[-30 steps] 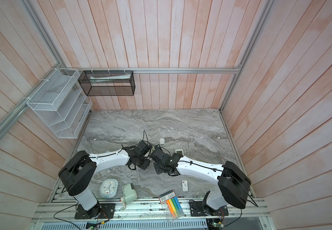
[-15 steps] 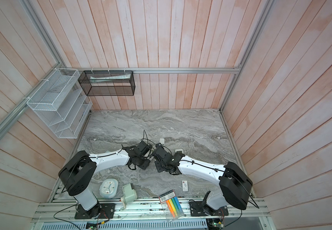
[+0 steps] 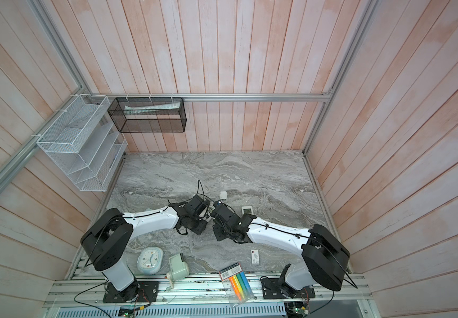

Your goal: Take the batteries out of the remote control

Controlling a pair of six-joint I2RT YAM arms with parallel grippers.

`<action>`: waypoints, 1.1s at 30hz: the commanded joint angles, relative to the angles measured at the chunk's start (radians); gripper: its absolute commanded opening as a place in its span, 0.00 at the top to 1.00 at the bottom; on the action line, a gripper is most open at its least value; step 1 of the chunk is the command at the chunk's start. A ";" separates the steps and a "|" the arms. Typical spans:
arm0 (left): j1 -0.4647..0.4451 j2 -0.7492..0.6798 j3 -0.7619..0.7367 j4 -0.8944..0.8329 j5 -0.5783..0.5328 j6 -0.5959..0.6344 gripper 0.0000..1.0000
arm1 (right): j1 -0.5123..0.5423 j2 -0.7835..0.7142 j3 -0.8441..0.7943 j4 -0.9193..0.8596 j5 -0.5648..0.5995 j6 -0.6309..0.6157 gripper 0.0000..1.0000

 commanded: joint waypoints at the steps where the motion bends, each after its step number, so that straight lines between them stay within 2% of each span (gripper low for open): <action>1: -0.009 0.027 -0.028 -0.062 0.044 -0.007 0.43 | -0.013 0.006 -0.014 0.050 -0.002 0.017 1.00; 33: -0.009 0.011 -0.042 -0.071 0.043 -0.015 0.43 | -0.097 -0.107 -0.084 0.069 0.030 -0.007 1.00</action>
